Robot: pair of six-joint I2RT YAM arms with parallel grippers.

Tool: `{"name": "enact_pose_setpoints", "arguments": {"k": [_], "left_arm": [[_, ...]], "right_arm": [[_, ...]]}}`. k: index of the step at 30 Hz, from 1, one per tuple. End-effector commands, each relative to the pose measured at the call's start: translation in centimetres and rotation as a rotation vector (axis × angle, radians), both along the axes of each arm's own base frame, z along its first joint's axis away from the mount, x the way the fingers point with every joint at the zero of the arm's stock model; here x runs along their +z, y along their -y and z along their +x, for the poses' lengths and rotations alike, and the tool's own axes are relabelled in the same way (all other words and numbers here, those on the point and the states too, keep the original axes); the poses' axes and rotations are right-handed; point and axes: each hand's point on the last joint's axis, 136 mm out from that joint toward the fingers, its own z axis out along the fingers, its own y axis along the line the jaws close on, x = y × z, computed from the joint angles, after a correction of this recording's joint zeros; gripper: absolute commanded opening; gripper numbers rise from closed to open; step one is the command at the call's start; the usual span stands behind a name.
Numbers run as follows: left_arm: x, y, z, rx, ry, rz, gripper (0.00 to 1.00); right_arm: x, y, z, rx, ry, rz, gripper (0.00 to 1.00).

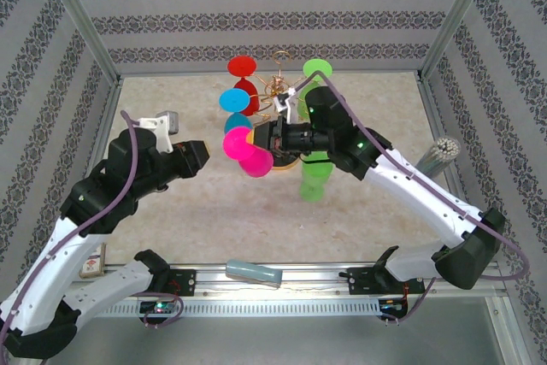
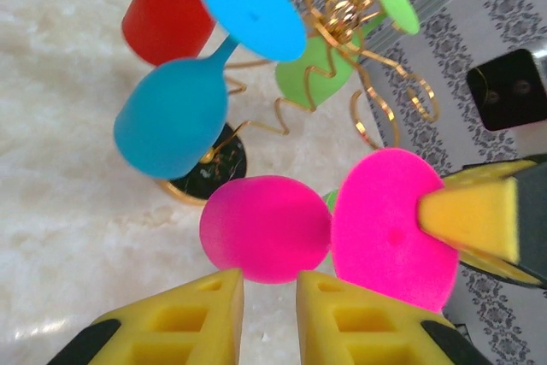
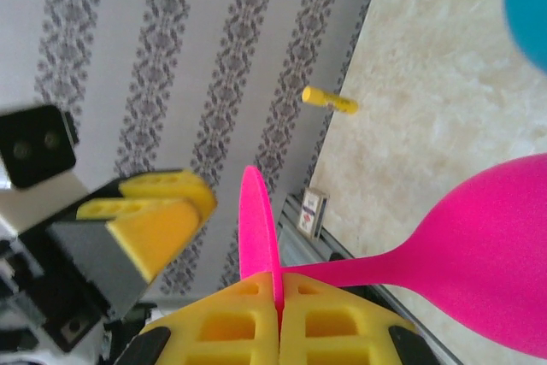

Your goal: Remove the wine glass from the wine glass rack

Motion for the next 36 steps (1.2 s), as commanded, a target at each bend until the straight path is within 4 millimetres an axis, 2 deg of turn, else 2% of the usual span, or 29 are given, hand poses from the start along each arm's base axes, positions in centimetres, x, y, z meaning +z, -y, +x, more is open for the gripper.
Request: {"name": "enact_pose_setpoints", "arguments": {"k": [1, 5, 11, 19, 22, 26, 36], "left_arm": [[-3.4, -1.8, -1.9, 0.038, -0.116, 0.054, 0.26], [-5.5, -2.6, -3.5, 0.036, -0.176, 0.074, 0.28], [-5.6, -2.8, -4.9, 0.019, -0.199, 0.037, 0.36], [-8.2, -2.3, -6.6, -0.018, -0.294, 0.014, 0.44], [-8.4, -2.5, -7.1, -0.015, -0.302, -0.001, 0.47], [-9.6, -2.2, -7.4, -0.020, -0.353, -0.005, 0.50], [-11.4, -1.3, -8.1, -0.057, -0.475, 0.018, 0.55]], "right_arm": [[-0.9, -0.5, -1.7, 0.040, 0.082, -0.030, 0.00], [-3.2, -1.4, -3.3, 0.073, 0.134, -0.095, 0.00], [-4.6, -2.5, -5.4, 0.117, 0.244, -0.170, 0.00], [-8.0, -3.8, -9.0, 0.191, 0.468, -0.309, 0.00], [-9.6, -4.2, -9.6, 0.205, 0.536, -0.381, 0.00], [-11.2, -4.7, -10.4, 0.224, 0.695, -0.499, 0.00], [-13.7, -4.9, -10.0, 0.192, 0.898, -0.668, 0.00]]}}
